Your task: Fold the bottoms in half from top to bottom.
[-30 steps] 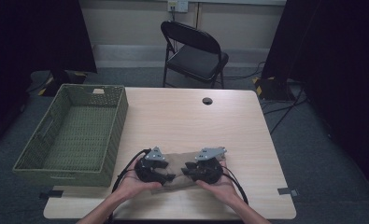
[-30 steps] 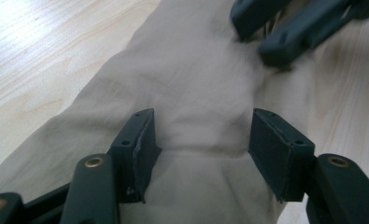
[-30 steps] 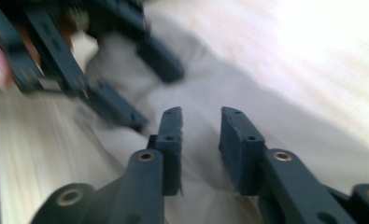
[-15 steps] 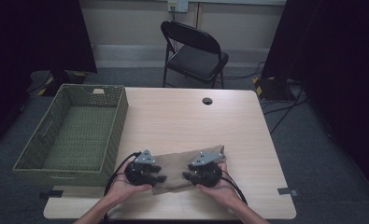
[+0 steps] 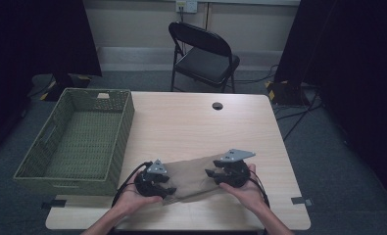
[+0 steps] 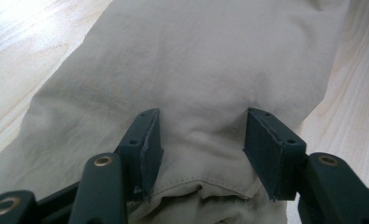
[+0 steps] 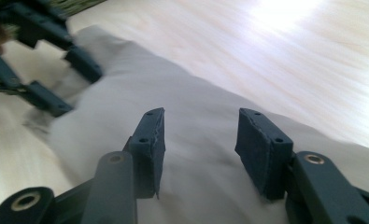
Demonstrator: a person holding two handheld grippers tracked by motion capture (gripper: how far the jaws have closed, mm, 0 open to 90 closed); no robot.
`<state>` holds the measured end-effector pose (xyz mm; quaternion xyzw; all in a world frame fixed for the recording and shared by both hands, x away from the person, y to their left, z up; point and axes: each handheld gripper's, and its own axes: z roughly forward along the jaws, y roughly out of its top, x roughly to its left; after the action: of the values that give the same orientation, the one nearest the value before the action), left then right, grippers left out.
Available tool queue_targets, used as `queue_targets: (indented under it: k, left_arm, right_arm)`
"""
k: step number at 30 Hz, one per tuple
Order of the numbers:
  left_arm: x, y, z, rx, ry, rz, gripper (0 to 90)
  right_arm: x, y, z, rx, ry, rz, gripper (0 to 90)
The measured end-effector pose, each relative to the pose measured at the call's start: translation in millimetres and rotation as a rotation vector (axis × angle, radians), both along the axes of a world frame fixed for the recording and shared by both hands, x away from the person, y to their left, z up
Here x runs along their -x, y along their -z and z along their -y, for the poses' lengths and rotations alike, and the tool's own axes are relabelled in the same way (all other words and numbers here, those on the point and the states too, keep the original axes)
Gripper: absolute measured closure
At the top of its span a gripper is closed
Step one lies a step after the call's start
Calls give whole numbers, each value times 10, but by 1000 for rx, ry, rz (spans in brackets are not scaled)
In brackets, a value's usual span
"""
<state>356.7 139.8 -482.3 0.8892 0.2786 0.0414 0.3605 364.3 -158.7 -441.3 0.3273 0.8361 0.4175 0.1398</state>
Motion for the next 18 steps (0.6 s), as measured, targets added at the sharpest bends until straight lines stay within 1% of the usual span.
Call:
queue_targets:
  k: [2,5,9,11,13,15,17,18]
  left_arm:
    - [3,1,3,0,-2,1,454]
    - [2,5,3,3,-3,1,454]
    - [0,9,1,8,-4,-1,454]
    - [2,10,3,7,-5,0,454]
    - [5,11,3,8,-7,2,454]
    - [5,9,1,5,-4,2,454]
    - [5,9,3,4,-2,3,454]
    - [4,10,4,5,-2,4,454]
  right_arm:
    - [5,4,107,11,24,4,501]
    - [11,64,216,33,52,-9,465]
    - [27,146,293,61,67,-25,412]
    - [27,176,318,78,82,-20,375]
    - [11,198,347,76,93,-35,343]
    - [11,248,370,86,100,-50,329]
    - [9,285,392,82,101,-71,325]
    - [7,291,395,81,101,-75,325]
